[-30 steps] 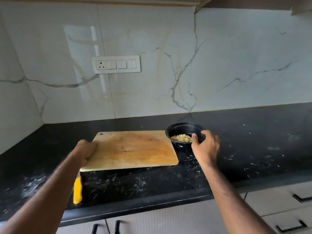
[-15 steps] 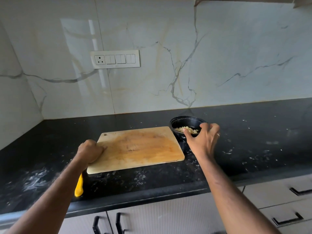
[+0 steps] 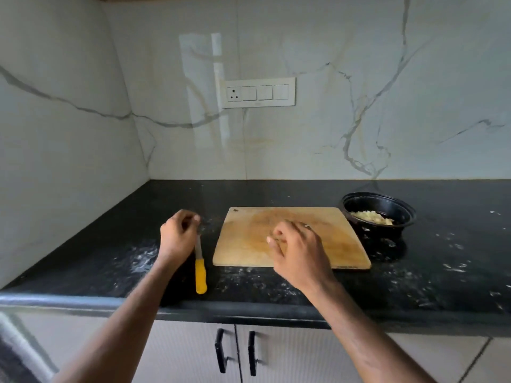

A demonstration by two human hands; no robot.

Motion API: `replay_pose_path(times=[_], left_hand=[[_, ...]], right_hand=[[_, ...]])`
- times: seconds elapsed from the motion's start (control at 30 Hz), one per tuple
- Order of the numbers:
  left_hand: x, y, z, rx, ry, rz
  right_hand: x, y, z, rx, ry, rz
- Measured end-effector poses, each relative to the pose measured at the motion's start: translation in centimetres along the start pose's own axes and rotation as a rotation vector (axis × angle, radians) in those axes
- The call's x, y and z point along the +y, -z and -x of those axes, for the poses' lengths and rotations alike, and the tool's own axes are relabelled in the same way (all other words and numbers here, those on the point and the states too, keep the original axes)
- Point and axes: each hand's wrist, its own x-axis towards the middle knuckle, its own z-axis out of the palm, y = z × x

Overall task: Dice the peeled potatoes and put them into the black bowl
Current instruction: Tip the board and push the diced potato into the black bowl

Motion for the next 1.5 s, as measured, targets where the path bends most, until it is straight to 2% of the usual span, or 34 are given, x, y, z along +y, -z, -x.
replay_pose_path(times=[0.07, 0.17, 0.27, 0.37, 0.47, 0.57, 0.63, 0.73, 0.8, 0.9, 1.0, 1.1, 1.27, 1.5], left_hand=[[-2.4, 1.5, -0.5, 0.058, 0.141, 0.054], [-4.3, 2.0, -1.1, 0.054, 0.313, 0.269], [-4.7, 2.0, -1.3, 0.046, 0.336, 0.323], [-4.8, 1.9, -1.2, 0.053, 0.304, 0.334], [-4.7, 1.7, -0.8, 0.027, 0.207, 0.228], [-3.9, 0.8, -0.3, -0.068, -0.059, 0.009], [-3.6, 0.5, -0.2, -0.092, -0.145, -0.030], [-3.3, 1.0, -0.1, -0.097, -0.067, 0.039], [-3.3, 0.9, 0.0, -0.172, -0.073, 0.013], [-3.2, 0.3, 0.2, -0.356, -0.204, -0.247], [-3.0, -0.7, 0.5, -0.450, -0.293, -0.464], [-2.3, -1.6, 1.0, -0.485, -0.269, -0.522], [-0.7, -2.6, 1.5, -0.467, -0.219, -0.471], [-0.7, -2.2, 1.9, -0.512, -0.187, -0.494]], right_hand=[[-4.4, -2.1, -0.6, -0.134, 0.021, -0.070], [-9.8, -3.9, -1.2, -0.298, 0.036, -0.103], [-13.7, -5.0, -1.2, -0.497, 0.024, 0.001], [-15.1, -5.8, -1.2, -0.568, -0.002, 0.067], [-15.0, -5.7, -1.4, -0.540, -0.058, 0.058], [-13.9, -5.2, -1.5, -0.474, -0.104, 0.020], [-12.6, -4.8, -1.2, -0.422, -0.111, -0.018], [-10.0, -3.1, -0.9, -0.366, -0.123, -0.046], [-7.5, -1.2, -0.8, -0.317, -0.153, -0.035], [-3.1, 1.9, -0.7, -0.139, -0.261, -0.023], [1.9, 3.3, -0.7, 0.002, -0.395, 0.117], [5.5, 3.3, -0.1, -0.017, -0.470, 0.200], [7.5, 3.6, 0.6, -0.046, -0.457, 0.233], [9.5, 5.0, 2.1, 0.098, -0.482, 0.218]])
